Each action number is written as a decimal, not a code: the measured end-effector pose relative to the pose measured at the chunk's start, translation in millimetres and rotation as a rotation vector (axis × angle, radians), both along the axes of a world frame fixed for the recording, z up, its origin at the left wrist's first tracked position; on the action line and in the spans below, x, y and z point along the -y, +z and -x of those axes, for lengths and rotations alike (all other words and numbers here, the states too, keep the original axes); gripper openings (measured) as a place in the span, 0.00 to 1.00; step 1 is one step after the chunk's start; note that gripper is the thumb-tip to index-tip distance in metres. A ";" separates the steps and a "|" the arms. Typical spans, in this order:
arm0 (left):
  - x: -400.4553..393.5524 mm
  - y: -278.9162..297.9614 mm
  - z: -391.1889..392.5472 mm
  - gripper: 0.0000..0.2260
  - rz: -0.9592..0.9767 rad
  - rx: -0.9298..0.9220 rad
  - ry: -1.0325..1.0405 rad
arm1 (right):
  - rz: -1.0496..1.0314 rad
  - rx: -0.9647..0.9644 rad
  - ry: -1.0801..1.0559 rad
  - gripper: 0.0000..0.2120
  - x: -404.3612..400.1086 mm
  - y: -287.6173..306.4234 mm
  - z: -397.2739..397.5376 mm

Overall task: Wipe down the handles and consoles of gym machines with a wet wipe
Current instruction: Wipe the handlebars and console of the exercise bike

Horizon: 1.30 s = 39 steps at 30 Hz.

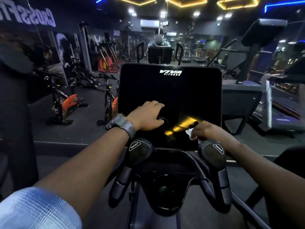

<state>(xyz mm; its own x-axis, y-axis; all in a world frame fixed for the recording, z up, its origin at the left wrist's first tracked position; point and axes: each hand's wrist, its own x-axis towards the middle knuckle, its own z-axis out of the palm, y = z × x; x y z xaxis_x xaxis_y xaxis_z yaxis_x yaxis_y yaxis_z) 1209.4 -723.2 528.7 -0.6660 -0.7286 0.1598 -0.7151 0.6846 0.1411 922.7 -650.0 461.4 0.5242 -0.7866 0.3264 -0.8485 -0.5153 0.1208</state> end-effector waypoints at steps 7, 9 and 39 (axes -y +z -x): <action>-39.1 30.3 -31.6 0.29 0.097 -0.123 0.046 | 0.099 1.051 -0.224 0.09 -16.1 100.8 -74.3; -56.5 45.9 -53.5 0.28 0.176 -0.163 0.077 | 0.055 1.288 -0.094 0.14 -16.8 122.8 -110.9; -100.4 56.0 -273.0 0.27 0.616 -0.580 0.548 | 0.351 1.245 0.126 0.16 -38.2 120.7 -453.8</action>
<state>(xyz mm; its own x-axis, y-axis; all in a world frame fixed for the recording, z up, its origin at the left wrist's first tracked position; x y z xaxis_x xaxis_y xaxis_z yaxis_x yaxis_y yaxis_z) 1482.3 -622.8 584.7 0.0366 -0.5921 0.8050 -0.8864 0.3527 0.2997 1376.5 -611.8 582.2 -0.2144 -0.5285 0.8214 -0.4355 -0.7010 -0.5647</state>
